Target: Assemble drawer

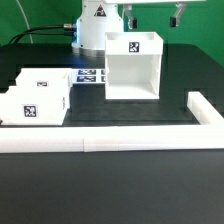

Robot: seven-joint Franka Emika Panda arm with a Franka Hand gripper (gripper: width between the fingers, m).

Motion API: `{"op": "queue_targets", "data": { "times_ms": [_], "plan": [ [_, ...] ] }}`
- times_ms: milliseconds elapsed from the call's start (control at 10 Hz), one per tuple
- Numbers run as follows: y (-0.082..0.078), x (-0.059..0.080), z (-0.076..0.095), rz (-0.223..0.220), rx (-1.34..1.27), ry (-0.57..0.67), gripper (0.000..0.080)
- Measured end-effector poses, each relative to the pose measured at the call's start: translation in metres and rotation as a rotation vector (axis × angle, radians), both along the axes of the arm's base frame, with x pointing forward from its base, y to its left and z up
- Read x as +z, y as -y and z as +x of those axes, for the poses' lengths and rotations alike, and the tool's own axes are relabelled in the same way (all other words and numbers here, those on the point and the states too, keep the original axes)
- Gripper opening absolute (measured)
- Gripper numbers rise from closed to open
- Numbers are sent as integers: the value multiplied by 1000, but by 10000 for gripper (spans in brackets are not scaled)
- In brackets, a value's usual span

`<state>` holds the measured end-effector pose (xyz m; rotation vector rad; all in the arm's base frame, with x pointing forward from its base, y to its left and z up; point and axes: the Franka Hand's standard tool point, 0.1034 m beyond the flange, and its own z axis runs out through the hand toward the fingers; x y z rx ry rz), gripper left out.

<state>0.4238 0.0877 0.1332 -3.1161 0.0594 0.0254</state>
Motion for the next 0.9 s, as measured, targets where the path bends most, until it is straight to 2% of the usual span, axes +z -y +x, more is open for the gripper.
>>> {"op": "queue_targets", "data": {
  "times_ms": [500,800,900],
  "plan": [
    [-16,-29,-39,14,2,15,650],
    [-18,-37,-44,14,10,4,650],
    [-18,-37,-43,14,10,4,528]
  ]
}}
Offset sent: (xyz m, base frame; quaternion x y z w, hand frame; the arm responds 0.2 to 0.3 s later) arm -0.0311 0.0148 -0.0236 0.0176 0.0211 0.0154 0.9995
